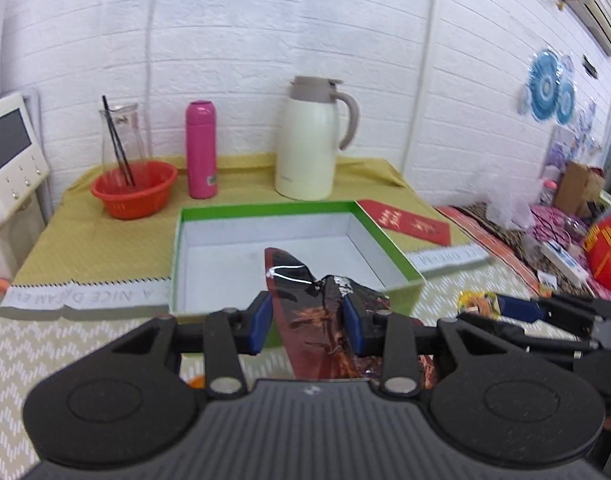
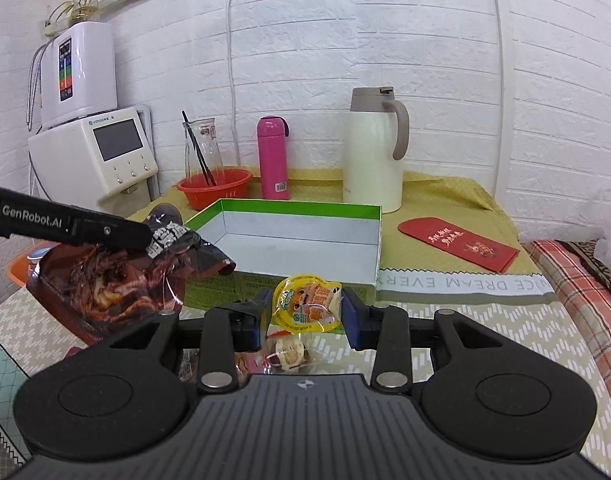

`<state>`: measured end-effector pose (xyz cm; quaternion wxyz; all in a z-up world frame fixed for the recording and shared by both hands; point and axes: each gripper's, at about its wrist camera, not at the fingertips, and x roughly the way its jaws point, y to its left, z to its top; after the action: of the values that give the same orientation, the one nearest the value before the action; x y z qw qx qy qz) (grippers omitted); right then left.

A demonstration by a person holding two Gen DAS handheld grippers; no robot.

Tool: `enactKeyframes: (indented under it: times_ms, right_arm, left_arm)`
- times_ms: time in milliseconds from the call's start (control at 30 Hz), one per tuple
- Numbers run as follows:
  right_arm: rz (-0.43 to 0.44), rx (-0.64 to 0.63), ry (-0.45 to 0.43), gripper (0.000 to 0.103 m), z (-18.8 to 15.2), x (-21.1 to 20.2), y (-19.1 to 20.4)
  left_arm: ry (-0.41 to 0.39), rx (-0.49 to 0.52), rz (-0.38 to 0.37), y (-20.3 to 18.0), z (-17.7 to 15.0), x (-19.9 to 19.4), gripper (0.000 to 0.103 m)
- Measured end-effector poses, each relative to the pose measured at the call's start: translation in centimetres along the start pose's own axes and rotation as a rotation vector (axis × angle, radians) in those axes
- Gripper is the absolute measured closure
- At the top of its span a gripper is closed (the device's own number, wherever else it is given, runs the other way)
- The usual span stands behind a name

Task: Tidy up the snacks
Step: 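Carry both packets into the green box and open both tools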

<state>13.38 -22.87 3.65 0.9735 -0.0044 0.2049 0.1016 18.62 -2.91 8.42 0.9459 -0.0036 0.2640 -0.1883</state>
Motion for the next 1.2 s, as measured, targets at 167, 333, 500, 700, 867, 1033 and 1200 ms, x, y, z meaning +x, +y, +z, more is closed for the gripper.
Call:
enactKeyframes:
  times_ms: [167,333,500,700,867,1033,1200]
  right_arm:
    - [-0.002,0.018,0.008,0.038,1.5,3.3,-0.3]
    - [-0.012,0.050,0.032,0.038,2.6,7.4,-1.3]
    - [-0.012,0.068,0.079,0.038,2.8,11.5,-2.3]
    - [-0.005,0.054,0.139,0.037,2.1,15.2,-2.3]
    - [-0.022,-0.003,0.163,0.036,1.9,17.1,-1.8]
    - [-0.020,-0.037,0.168,0.032,2.0,18.0,-1.5]
    - [-0.016,-0.088,0.136,0.008,1.7,18.0,-1.2]
  left_arm:
    - [-0.020,-0.058,0.028,1.9,2.6,2.1,0.068]
    - [-0.001,-0.110,0.055,3.8,4.3,5.8,0.068]
    - [0.036,-0.132,0.075,5.5,4.9,9.9,0.068]
    - [0.086,-0.142,0.089,7.0,4.0,14.0,0.068]
    - [0.122,-0.133,0.097,7.7,2.9,16.1,0.067]
    - [0.103,-0.130,0.088,8.0,2.5,16.9,0.067]
    - [-0.015,-0.142,0.084,8.0,2.6,15.3,0.035]
